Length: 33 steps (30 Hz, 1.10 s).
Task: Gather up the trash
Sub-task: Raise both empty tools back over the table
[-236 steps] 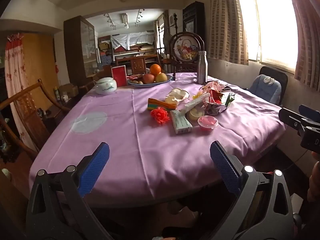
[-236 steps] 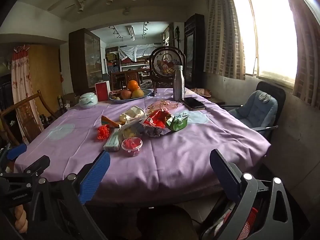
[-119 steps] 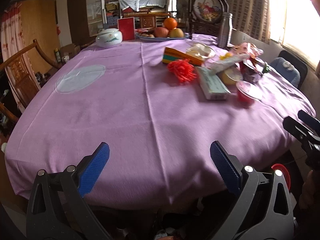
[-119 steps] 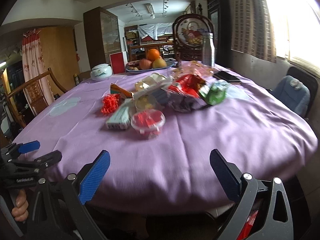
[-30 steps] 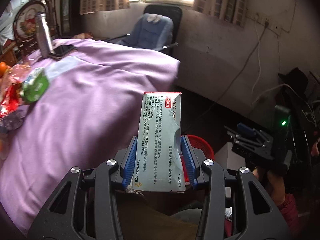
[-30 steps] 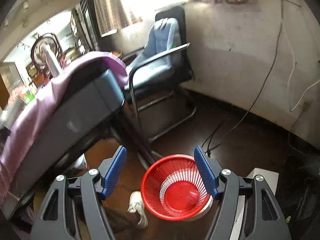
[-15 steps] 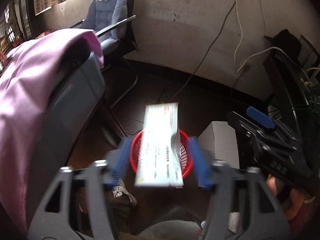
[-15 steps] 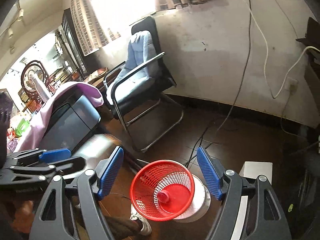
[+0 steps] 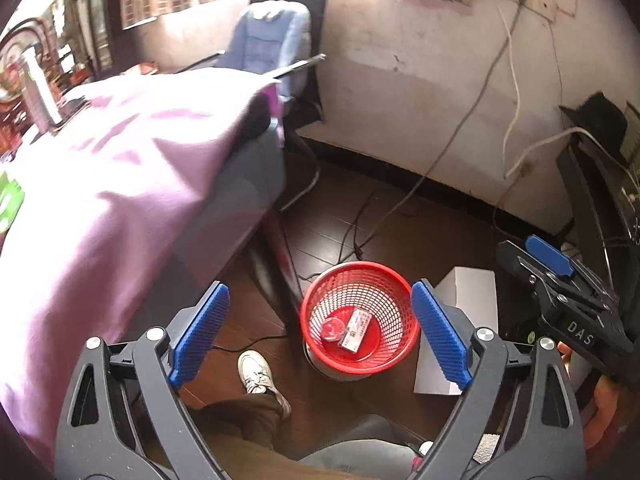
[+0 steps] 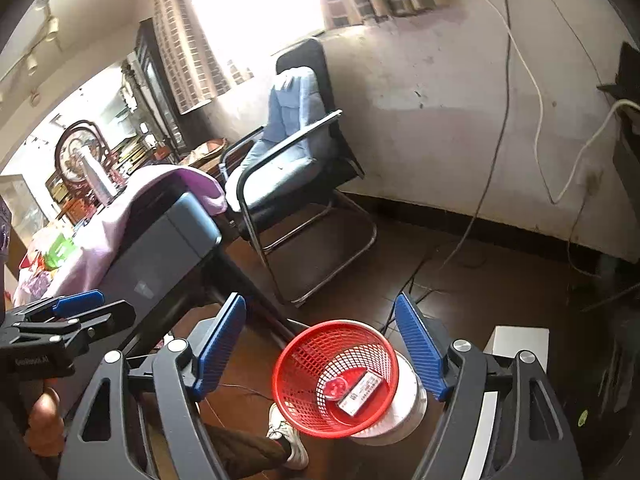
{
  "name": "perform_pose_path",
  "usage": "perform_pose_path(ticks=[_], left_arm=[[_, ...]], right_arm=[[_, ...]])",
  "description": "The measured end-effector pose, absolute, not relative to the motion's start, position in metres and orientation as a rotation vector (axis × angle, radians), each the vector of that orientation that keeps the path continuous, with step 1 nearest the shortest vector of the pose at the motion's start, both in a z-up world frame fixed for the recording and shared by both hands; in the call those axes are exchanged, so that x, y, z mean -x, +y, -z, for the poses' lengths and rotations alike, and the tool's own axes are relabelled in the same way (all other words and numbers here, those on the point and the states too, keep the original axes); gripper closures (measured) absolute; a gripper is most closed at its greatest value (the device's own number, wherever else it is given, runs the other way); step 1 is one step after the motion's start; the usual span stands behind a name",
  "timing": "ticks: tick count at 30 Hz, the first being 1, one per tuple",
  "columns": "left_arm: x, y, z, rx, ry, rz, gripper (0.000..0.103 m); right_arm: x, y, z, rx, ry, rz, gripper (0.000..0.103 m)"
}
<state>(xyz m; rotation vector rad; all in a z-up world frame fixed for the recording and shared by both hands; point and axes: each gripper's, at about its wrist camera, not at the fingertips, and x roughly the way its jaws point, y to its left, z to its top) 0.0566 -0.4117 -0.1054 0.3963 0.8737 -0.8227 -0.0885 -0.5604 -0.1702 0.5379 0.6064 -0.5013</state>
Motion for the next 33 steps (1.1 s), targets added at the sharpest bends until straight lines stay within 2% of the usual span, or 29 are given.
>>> perform_pose_path(ticks=[10,21,33], left_arm=[[-0.059,-0.367,0.080,-0.307,0.845,0.785,0.013],[-0.067,-0.316,0.048,-0.201,0.780,0.736,0.010],[-0.113,-0.212,0.034,-0.113,0.734,0.519,0.008]], right_arm=[[0.082,-0.519,0.134,-0.420,0.586,0.465,0.018],[0.082,-0.488,0.100,-0.334,0.551,0.441,0.015],[0.058,-0.436,0.079,-0.238,0.561,0.347,0.010]])
